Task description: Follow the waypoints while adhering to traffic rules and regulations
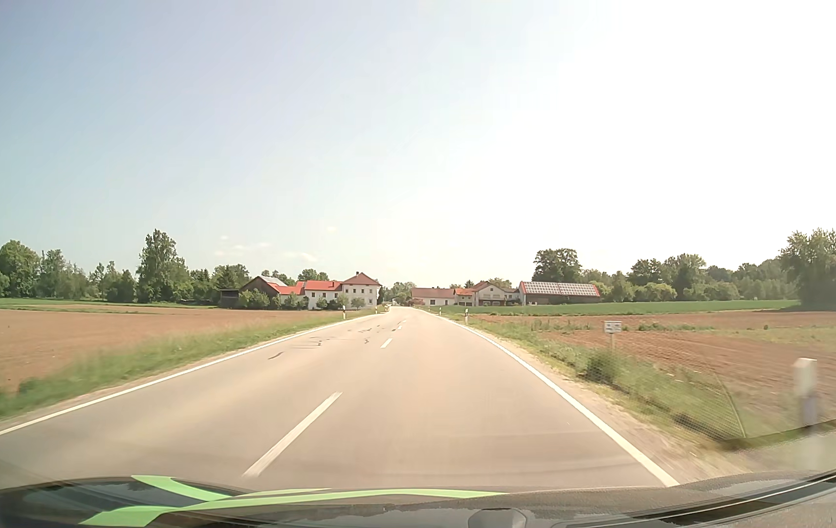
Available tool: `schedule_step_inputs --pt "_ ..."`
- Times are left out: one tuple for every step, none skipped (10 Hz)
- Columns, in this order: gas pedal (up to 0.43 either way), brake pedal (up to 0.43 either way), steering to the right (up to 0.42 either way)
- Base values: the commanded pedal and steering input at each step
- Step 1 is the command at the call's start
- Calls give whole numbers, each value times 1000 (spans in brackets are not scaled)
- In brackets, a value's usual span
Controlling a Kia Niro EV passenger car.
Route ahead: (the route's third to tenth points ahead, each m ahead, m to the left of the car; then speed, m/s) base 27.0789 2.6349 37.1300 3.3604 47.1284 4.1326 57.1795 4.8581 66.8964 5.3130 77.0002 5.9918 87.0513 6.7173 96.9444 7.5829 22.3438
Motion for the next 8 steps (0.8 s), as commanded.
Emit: schedule_step_inputs --pt "220 0 -16" --pt "220 0 -13" --pt "220 0 -13" --pt "220 0 -13" --pt "209 0 -13" --pt "189 0 -13" --pt "189 0 -11" --pt "189 0 -9"
